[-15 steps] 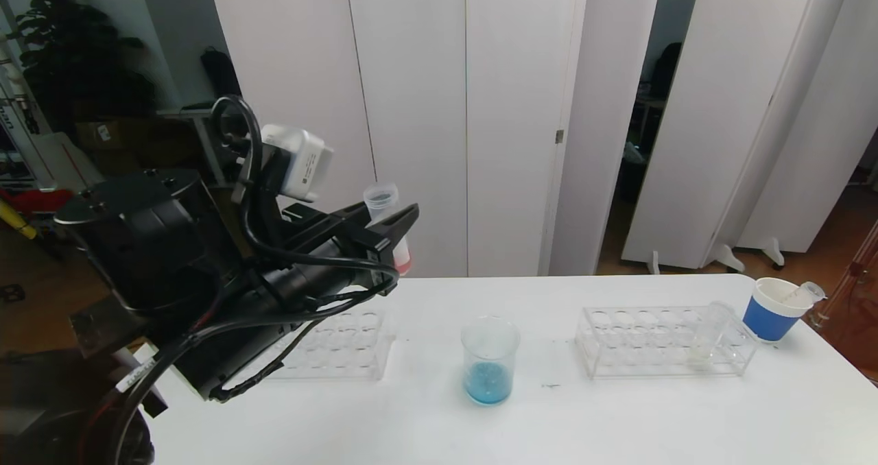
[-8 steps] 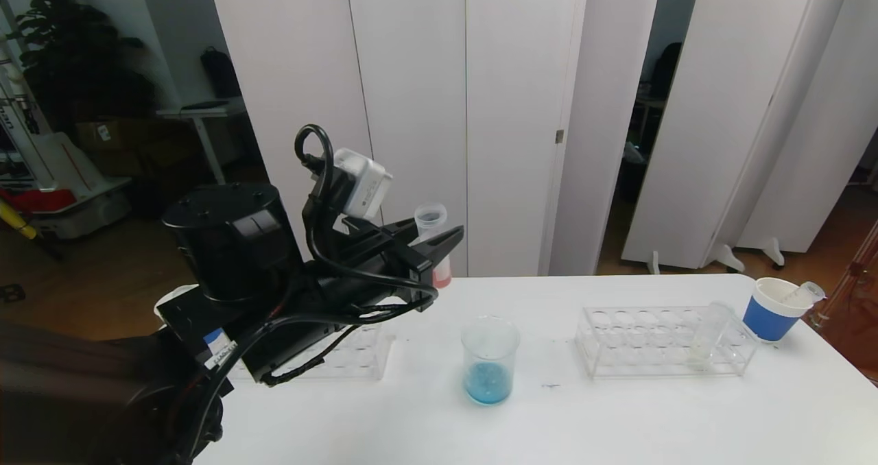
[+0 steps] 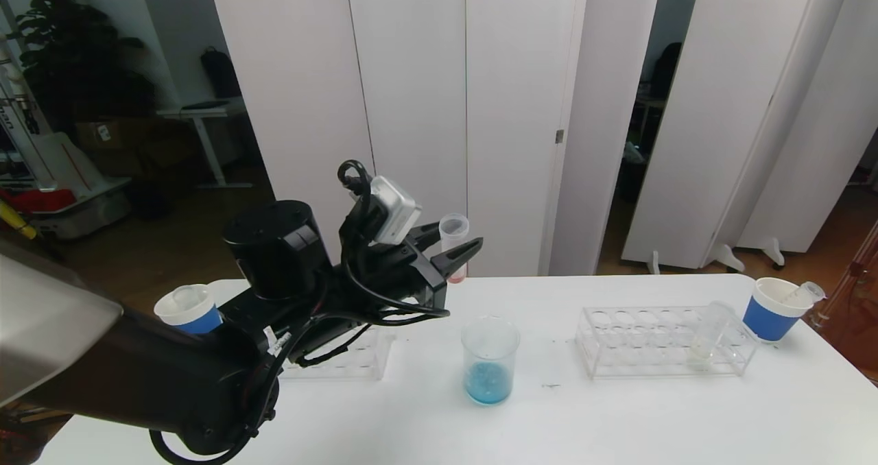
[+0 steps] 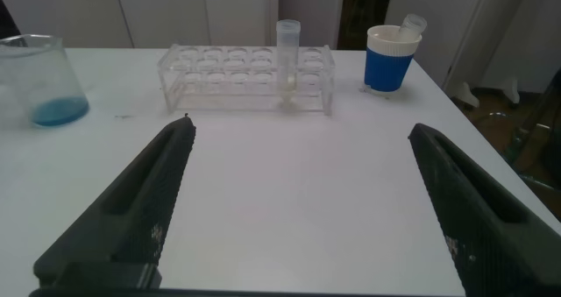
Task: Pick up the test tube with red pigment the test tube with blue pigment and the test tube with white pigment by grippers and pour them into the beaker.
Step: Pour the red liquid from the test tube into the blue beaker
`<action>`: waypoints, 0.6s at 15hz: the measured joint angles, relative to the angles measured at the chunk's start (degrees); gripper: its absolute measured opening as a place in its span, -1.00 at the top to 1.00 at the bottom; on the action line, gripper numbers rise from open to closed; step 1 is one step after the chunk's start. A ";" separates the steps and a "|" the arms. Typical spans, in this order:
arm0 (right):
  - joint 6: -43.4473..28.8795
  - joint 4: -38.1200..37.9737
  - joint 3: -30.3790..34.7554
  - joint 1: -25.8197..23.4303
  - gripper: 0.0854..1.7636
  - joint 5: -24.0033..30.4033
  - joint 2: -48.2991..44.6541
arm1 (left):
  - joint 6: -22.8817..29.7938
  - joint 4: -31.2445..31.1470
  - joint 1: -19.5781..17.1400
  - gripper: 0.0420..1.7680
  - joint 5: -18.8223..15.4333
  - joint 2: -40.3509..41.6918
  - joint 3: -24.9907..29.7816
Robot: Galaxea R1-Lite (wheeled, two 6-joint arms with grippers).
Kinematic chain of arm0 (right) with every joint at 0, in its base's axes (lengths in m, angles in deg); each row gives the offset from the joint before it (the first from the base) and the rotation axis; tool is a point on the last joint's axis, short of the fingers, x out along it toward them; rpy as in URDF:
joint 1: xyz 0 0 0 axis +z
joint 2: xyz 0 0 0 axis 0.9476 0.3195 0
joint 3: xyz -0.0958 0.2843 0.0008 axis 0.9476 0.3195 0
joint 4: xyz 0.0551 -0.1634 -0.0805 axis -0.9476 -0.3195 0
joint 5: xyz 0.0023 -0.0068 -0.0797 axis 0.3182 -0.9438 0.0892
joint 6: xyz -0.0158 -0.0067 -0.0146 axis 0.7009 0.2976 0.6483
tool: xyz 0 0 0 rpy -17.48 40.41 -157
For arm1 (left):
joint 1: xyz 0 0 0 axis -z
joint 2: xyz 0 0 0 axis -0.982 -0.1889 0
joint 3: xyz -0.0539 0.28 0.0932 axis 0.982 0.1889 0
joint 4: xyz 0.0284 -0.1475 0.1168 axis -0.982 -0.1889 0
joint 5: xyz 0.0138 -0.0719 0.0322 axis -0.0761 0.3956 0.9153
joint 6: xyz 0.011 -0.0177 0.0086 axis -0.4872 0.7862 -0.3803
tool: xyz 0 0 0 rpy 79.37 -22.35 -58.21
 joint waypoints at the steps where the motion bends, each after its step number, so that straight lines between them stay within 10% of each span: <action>1: 0.00 0.00 0.00 0.00 -0.98 -0.01 0.00 | -0.54 2.29 -0.48 0.38 -0.66 -1.02 -0.10; 9: 0.00 0.00 0.00 0.00 -0.98 -0.01 0.00 | -12.36 9.97 -2.05 0.38 -6.95 -7.41 -0.22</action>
